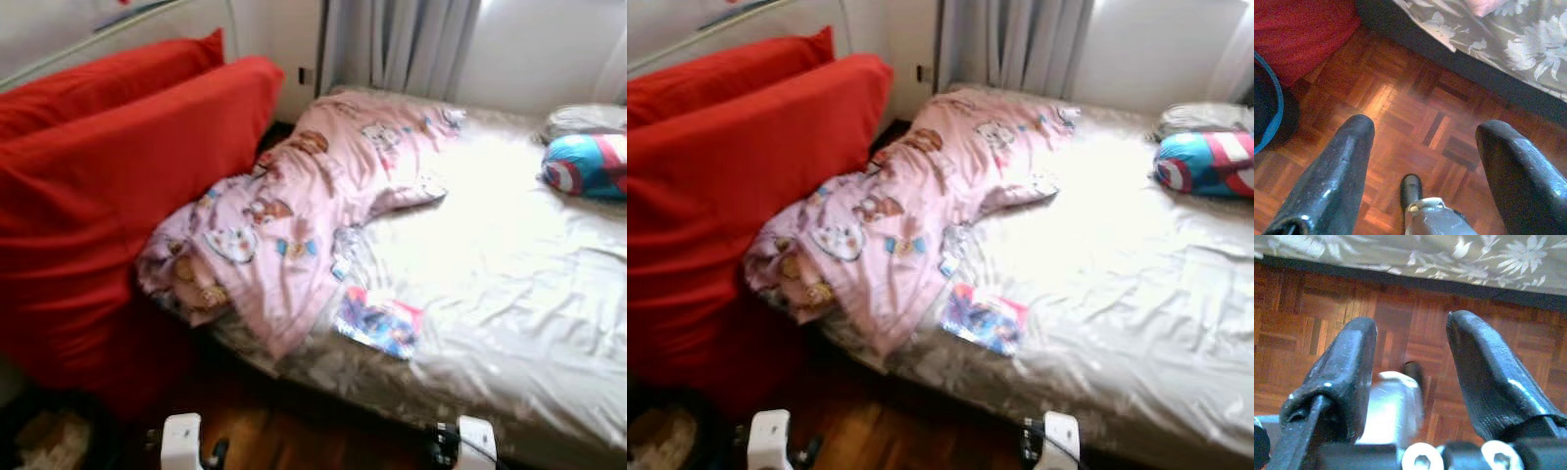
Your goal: Clean up the room
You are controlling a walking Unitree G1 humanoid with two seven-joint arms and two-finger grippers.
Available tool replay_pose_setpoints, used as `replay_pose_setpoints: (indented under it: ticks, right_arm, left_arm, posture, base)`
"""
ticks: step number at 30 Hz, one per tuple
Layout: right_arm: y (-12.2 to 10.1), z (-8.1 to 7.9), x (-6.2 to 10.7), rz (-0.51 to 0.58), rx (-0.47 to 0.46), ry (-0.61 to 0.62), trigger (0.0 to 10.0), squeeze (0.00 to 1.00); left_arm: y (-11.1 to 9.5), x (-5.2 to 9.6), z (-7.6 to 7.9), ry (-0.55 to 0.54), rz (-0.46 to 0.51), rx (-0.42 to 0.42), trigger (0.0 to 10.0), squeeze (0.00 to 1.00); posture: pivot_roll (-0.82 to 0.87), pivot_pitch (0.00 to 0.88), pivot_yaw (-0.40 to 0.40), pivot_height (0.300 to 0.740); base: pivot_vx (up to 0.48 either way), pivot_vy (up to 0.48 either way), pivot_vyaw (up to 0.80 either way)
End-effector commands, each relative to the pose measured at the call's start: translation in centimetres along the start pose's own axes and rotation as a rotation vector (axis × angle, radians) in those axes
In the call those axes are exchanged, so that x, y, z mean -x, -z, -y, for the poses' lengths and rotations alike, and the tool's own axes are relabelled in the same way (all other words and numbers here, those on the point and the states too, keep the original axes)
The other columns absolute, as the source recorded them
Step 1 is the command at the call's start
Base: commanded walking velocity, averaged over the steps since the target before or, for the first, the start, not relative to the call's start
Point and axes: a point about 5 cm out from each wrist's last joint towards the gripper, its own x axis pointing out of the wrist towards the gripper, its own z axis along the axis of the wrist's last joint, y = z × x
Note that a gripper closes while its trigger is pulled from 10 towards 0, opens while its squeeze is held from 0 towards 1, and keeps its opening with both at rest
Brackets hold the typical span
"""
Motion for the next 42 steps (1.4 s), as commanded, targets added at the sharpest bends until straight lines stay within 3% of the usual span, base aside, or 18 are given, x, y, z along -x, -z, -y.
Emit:
replay_pose_setpoints:
  ticks: [1, 19, 27, 42]
  right_arm:
    - [-0.07, 0.60, 0.10, 0.008, 0.004, 0.017, 10.0, 0.00]
    - [-0.23, 0.53, 0.01, 0.005, -0.008, 0.028, 10.0, 0.00]
    - [-0.35, 0.54, -0.03, 0.006, -0.006, 0.030, 10.0, 0.00]
    - [-0.46, 0.46, -0.05, 0.013, -0.004, 0.027, 10.0, 0.00]
  left_arm:
    - [1.11, 0.37, 0.46, 0.016, -0.038, -0.007, 10.0, 0.00]
    - [0.83, 0.23, 0.38, 0.015, -0.036, -0.001, 10.0, 0.00]
    - [0.73, 0.16, 0.45, 0.016, -0.035, 0.007, 10.0, 0.00]
    - [0.69, 0.13, 0.39, 0.016, -0.039, 0.007, 10.0, 0.00]
  posture:
    - [0.00, 0.021, -0.016, 0.740]
    - [-0.01, 0.068, -0.017, 0.740]
    - [-0.01, 0.077, -0.017, 0.740]
    - [-0.01, 0.086, -0.014, 0.740]
  base:
    - [0.000, -0.431, 0.00]
    - [0.000, -0.429, 0.00]
    - [0.000, -0.429, -0.63]
    - [0.000, -0.429, 0.00]
